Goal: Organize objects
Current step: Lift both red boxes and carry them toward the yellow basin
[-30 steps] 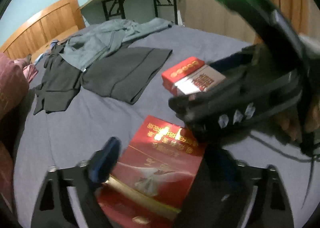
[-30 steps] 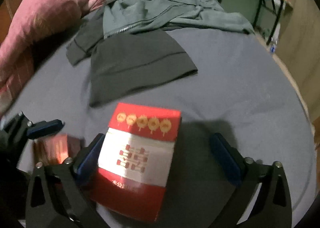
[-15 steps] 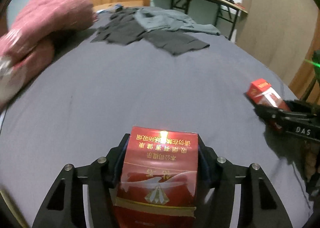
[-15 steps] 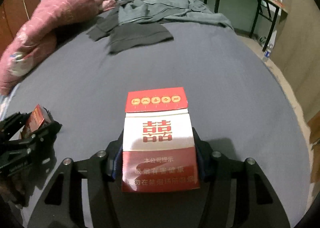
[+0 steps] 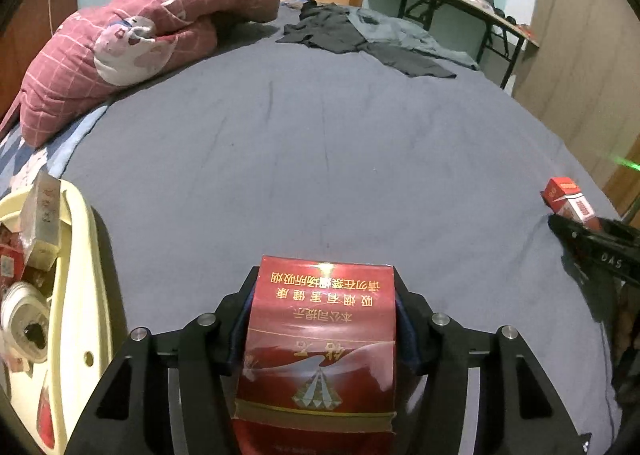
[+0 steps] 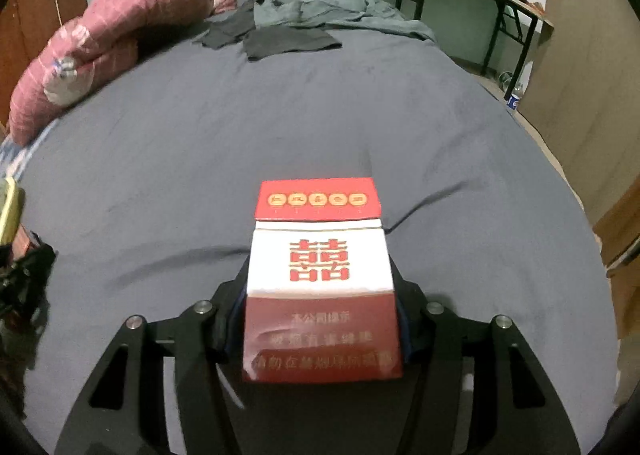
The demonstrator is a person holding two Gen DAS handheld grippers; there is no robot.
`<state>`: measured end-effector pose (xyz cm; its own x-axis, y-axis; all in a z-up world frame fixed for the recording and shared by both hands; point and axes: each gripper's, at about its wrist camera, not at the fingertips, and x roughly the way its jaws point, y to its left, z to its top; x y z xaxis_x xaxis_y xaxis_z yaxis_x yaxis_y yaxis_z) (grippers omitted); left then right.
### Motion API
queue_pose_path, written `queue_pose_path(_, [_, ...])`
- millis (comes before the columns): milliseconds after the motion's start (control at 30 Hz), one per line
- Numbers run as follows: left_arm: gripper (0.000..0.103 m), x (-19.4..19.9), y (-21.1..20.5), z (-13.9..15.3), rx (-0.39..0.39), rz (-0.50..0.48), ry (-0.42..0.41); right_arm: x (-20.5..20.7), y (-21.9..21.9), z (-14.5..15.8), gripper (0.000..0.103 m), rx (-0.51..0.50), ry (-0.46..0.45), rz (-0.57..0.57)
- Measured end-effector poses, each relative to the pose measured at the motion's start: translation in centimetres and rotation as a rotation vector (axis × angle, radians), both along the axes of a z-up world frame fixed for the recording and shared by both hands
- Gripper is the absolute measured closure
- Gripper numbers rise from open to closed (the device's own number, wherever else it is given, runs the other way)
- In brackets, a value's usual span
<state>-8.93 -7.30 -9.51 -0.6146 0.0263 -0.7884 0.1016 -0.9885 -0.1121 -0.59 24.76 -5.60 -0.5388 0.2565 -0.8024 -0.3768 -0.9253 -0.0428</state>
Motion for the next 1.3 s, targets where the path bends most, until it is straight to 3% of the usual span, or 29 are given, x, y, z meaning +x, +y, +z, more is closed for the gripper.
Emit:
queue_pose_path(400, [0.047, 2.6, 0.7, 2.2, -0.049, 0.010, 0.076, 0.8, 0.9, 1.3, 0.046, -0.053, 0.061, -0.006])
queue_pose_path(700, [0.047, 4.6, 0.7, 6.4, -0.077, 0.087, 0.176, 1.0, -0.2, 5.7, 0.046, -0.042, 0.177, 0.014])
queue_pose_path(1300, [0.047, 6.0, 0.6, 7.2, -0.077, 0.119, 0.158, 0.0, -3.0, 5.5, 0.046, -0.044, 0.158, 0.075])
